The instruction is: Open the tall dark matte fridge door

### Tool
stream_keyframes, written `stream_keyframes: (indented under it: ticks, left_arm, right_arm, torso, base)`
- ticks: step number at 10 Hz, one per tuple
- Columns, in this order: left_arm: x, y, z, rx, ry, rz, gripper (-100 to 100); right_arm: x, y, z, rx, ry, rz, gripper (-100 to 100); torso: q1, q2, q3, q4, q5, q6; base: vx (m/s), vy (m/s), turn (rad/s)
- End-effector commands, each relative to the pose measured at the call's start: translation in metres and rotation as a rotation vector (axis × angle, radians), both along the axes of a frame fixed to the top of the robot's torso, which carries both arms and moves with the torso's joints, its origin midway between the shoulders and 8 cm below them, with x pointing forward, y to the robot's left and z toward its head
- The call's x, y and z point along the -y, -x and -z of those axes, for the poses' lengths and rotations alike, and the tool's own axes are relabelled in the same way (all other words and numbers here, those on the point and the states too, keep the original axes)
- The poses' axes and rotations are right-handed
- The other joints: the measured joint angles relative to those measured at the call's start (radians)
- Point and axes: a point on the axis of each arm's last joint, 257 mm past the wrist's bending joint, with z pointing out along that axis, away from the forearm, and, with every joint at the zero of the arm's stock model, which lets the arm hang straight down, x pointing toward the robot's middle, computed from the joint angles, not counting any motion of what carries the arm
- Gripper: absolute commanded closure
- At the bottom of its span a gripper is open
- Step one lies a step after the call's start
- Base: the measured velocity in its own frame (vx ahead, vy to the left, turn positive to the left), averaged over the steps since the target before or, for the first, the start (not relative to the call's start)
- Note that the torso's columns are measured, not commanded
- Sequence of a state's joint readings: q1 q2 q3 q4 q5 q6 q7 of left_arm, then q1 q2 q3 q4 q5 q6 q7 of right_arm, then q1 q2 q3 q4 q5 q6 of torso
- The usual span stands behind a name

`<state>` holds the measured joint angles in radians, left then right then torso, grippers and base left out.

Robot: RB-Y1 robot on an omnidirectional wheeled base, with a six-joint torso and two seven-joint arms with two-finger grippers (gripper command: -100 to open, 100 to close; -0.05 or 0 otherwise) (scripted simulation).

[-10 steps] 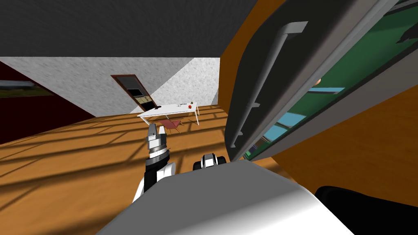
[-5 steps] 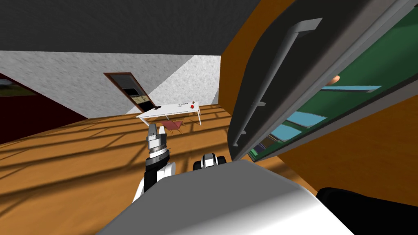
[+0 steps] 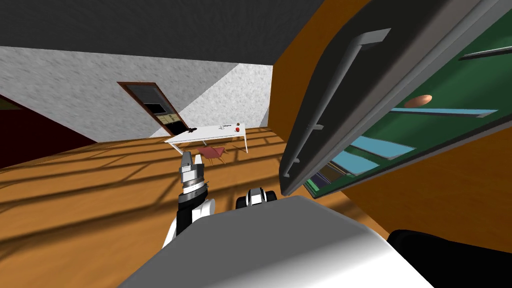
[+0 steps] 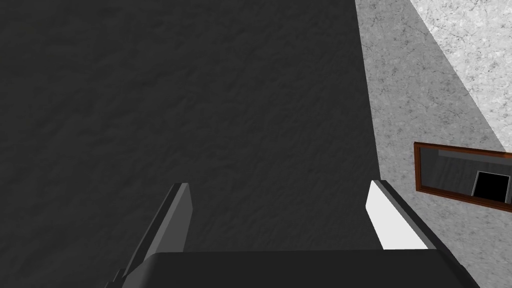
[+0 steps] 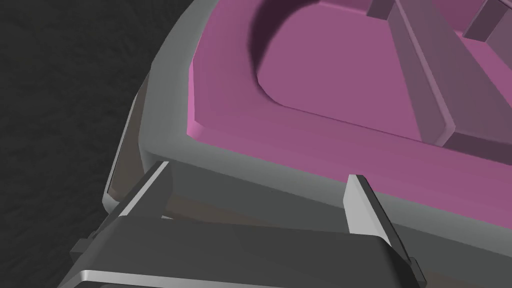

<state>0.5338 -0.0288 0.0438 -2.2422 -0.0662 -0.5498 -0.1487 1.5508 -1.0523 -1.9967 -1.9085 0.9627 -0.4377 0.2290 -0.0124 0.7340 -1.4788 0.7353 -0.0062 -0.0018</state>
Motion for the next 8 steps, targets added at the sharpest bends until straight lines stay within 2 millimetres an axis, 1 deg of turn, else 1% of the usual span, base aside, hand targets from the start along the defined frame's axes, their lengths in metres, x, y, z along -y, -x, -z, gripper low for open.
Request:
stream_keyframes:
  ticks: [1,2,4,8]
  left_arm:
    - [0.000,0.000,0.000,0.000,0.000,0.000,0]
    - [0.000,0.000,0.000,0.000,0.000,0.000,0]
    - [0.000,0.000,0.000,0.000,0.000,0.000,0]
    - [0.000,0.000,0.000,0.000,0.000,0.000,0]
  right_arm:
    - [0.023,0.008,0.019,0.005,-0.065,0.025,-100]
    - [0.031,0.012,0.024,0.016,-0.088,0.034,-100]
    - [0.047,0.023,0.029,0.049,-0.128,0.051,-100]
    - [0.074,0.046,0.036,0.132,-0.198,0.081,-100]
  torso:
    - [0.006,0.001,0.001,0.001,0.003,0.001]
    - [0.011,0.003,0.002,0.002,0.006,0.002]
    - [0.016,0.004,0.003,0.003,0.008,0.002]
    - [0.012,0.004,0.002,0.003,0.006,0.002]
  base:
    - [0.016,0.042,0.035]
    - [0.020,0.047,0.041]
    - [0.026,0.069,0.045]
    - [0.027,0.092,0.047]
